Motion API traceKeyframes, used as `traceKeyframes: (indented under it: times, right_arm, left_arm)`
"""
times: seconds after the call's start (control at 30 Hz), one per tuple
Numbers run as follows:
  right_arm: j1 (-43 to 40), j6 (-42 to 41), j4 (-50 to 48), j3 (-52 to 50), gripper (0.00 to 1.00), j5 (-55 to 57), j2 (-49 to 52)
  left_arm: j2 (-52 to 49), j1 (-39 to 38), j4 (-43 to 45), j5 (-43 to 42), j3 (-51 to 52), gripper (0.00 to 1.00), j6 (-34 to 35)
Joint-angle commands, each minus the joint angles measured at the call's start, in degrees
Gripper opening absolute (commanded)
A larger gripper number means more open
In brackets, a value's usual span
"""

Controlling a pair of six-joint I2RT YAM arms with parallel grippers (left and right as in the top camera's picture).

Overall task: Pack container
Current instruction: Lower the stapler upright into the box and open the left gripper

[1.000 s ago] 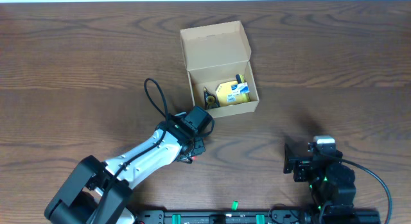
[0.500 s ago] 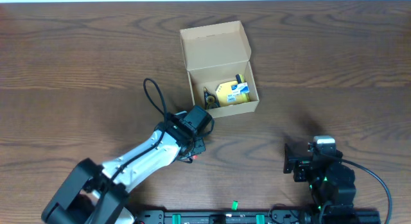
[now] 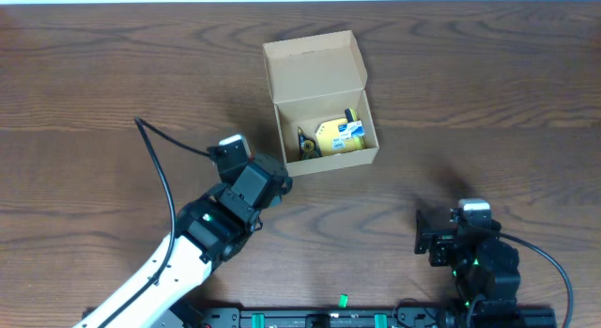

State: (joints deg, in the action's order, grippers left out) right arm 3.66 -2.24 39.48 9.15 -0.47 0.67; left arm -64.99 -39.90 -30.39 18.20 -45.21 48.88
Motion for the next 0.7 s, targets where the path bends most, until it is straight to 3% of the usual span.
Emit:
traceKeyframes:
  times: [0.0,0.2,0.33,0.67]
  right_arm:
    - [-0.3,1.0,0.6,-0.1,0.99,-0.2,-0.3]
    - [-0.3,1.0,0.6,-0.1,0.99,-0.2,-0.3]
    - [-0.3,1.0,0.6,-0.1,0.99,-0.2,-0.3]
    - [-0.3,1.0,0.6,-0.1,0.99,-0.2,-0.3]
  left_arm:
    - [-1.7,0.2,0.2,4.2,-7.5,0.13,-8.7]
    - [-12.2,0.2,-2.2,2.3,-21.2,0.12,-15.1]
    - [-23.7,0.2,-2.4,-3.4,-31.2,0.12,-19.1]
    - [-37.3,2.9,-2.8,-12.4,-36.7,0.09,-19.3]
